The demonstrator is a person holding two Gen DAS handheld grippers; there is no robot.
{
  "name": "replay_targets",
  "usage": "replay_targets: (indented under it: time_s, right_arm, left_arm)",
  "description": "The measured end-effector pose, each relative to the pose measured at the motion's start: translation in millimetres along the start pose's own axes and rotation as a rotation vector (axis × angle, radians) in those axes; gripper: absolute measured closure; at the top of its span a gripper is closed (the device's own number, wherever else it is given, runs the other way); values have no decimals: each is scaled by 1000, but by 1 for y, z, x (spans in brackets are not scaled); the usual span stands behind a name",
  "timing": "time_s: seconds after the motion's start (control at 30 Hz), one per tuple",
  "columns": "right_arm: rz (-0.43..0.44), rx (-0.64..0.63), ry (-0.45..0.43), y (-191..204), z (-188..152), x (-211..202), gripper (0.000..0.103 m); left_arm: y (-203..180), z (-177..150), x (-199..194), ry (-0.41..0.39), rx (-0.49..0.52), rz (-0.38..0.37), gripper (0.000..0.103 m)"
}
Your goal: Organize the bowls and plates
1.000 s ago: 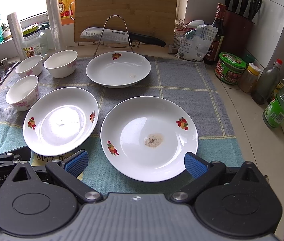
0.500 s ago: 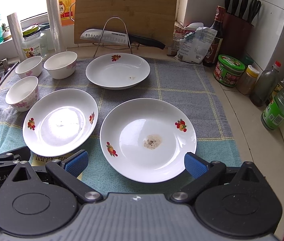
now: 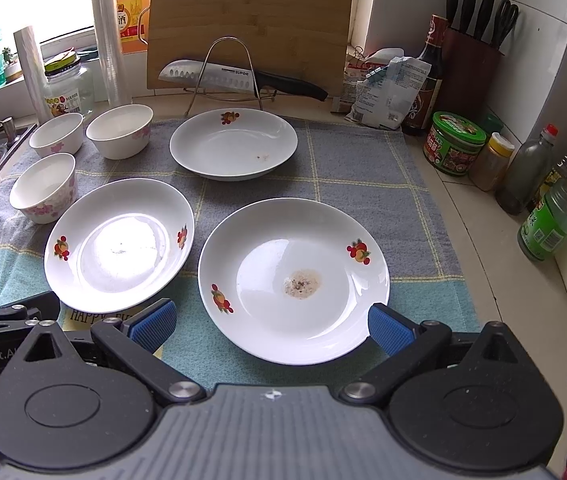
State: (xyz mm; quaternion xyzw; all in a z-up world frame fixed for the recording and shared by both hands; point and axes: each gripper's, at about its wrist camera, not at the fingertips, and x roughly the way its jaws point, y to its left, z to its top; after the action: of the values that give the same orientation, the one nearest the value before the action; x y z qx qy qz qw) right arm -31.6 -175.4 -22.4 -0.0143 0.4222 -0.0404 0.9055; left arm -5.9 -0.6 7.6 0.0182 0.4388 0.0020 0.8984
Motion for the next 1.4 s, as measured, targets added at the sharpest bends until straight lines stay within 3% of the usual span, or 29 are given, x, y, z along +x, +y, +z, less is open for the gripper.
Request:
replay_targets:
  time_s: [0.73, 1.07, 1.4]
  right_arm:
    - [-5, -4, -35, 3, -2, -1, 0]
    - [67, -44, -128, -1, -5, -2, 0]
    - [88, -104, -133, -15, -24, 20, 0]
  left_arm:
    - [2, 4, 4, -3, 11, -26, 1]
    - [7, 5, 10, -33, 15, -70, 1]
    - [21, 5, 24, -65, 15, -78, 1]
